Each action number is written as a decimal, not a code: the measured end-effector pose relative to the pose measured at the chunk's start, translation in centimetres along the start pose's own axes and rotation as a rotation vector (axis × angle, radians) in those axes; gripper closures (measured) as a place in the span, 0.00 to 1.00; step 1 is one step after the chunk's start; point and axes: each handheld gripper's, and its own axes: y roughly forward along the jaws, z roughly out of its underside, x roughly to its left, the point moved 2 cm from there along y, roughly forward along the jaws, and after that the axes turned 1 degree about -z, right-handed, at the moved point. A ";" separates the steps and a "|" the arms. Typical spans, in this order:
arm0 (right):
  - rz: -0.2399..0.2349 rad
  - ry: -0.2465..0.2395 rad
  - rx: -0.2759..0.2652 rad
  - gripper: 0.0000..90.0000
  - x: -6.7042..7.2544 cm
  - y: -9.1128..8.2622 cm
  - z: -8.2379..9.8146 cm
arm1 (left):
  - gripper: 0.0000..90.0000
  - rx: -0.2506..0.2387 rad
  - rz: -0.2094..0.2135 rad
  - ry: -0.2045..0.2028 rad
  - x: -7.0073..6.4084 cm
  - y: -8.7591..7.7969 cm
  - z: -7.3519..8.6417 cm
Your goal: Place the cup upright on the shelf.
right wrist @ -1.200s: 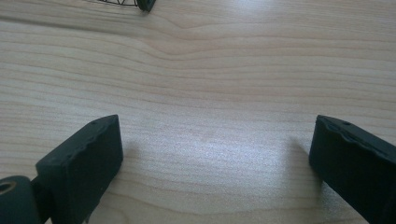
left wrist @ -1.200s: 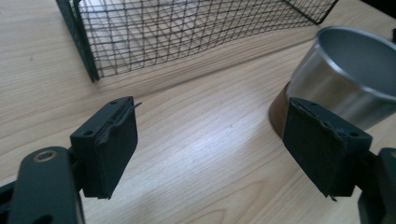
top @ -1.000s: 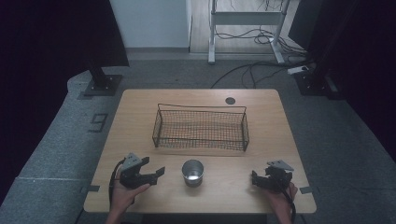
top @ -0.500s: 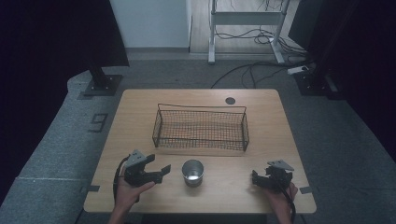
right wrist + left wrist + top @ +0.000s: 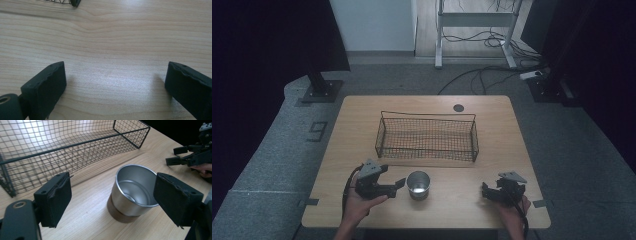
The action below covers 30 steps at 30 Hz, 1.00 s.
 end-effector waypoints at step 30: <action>0.005 0.003 0.000 0.04 0.0 0.0 0.0 | 0.03 0.083 0.074 0.026 -2.0 4.2 0.9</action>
